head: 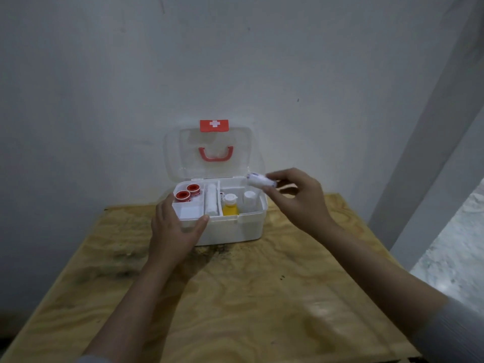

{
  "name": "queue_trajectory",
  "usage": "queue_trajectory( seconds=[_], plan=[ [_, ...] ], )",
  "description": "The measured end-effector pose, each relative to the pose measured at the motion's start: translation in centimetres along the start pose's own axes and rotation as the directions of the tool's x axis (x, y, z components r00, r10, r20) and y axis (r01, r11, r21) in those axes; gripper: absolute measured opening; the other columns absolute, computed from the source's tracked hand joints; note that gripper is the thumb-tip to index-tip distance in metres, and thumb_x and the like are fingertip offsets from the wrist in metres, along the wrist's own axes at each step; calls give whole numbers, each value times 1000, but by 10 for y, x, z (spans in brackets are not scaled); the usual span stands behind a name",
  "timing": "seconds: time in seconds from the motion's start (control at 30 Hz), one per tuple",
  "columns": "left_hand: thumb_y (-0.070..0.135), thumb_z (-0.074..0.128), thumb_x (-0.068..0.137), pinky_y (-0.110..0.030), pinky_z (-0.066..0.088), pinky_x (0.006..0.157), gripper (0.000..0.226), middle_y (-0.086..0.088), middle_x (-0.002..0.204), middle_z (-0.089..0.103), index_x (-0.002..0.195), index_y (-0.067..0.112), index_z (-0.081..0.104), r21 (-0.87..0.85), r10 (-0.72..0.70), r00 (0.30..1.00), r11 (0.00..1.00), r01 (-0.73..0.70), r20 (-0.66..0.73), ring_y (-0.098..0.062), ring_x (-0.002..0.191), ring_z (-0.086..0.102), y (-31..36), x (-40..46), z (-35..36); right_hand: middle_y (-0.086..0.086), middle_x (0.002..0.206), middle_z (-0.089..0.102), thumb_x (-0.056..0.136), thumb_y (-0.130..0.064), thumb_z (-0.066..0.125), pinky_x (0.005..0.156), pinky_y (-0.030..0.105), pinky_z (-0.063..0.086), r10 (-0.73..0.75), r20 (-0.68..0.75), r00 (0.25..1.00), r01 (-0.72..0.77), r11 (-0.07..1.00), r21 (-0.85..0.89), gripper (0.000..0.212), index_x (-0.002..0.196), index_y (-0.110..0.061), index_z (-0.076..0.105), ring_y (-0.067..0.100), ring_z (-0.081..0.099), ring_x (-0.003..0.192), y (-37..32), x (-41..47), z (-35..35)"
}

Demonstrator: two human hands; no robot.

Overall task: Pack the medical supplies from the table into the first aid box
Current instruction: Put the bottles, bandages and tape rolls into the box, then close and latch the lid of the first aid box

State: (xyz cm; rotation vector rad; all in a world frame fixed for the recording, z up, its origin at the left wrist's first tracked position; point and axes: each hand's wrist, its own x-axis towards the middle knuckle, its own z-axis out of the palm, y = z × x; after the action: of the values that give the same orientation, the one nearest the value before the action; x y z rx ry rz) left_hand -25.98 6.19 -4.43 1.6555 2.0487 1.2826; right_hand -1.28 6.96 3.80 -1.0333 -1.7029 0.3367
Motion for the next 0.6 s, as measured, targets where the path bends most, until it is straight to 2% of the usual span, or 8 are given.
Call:
queue_trajectory(
  seconds=[0.07,0.17,0.33,0.4,0.47,0.53,0.6],
  plan=[
    [57,66,74,-49,40,100,91,0,153,22,145,27,17,-18,3,1000,1000,-3,10,-26,136,26,2,-3,-2,3,93,71,79,-18,72,71,29,58,-69,167,984,77,996,-38,19,97,-13,71,13,66,79,-19,13,21],
    [60,64,74,-45,40,96,91,0,151,25,145,28,17,-35,18,1000,999,-18,11,-25,134,29,3,-5,-3,8,97,71,81,-18,68,72,23,54,-101,390,915,172,973,-152,22,102,-9,71,13,62,78,-40,30,57],
    [67,60,71,-47,45,95,91,2,146,30,143,32,18,-61,21,1000,998,-19,21,-24,130,34,-3,-3,-4,12,107,71,82,-8,64,77,22,44,-1,603,798,231,924,-304,27,108,-5,69,23,65,89,-49,45,106],
    [65,60,71,-44,44,95,90,2,144,31,143,31,19,-76,38,999,996,-37,18,-24,129,34,-4,-4,-4,12,112,70,81,-9,65,81,24,47,47,633,772,214,920,-329,31,113,-7,67,23,65,94,-46,48,118],
    [63,61,71,-41,42,94,89,2,143,32,143,30,20,-87,54,998,995,-53,11,-23,129,34,-4,-4,-4,11,118,67,81,-13,67,87,29,49,72,623,779,187,922,-339,36,117,-9,64,24,64,99,-41,50,124],
    [61,62,73,-41,42,94,88,3,144,31,143,29,20,-84,67,998,994,-67,0,-22,129,33,-4,-5,-4,11,119,64,82,-17,66,86,28,46,31,523,851,154,939,-307,36,117,-10,63,24,62,101,-36,53,121],
    [63,63,72,-40,42,93,90,4,145,29,143,30,18,-73,65,998,995,-65,-6,-21,129,33,-4,-4,-3,11,117,61,83,-18,65,85,27,45,-42,353,935,148,949,-279,36,117,-10,61,24,59,101,-31,61,113]
  ],
)
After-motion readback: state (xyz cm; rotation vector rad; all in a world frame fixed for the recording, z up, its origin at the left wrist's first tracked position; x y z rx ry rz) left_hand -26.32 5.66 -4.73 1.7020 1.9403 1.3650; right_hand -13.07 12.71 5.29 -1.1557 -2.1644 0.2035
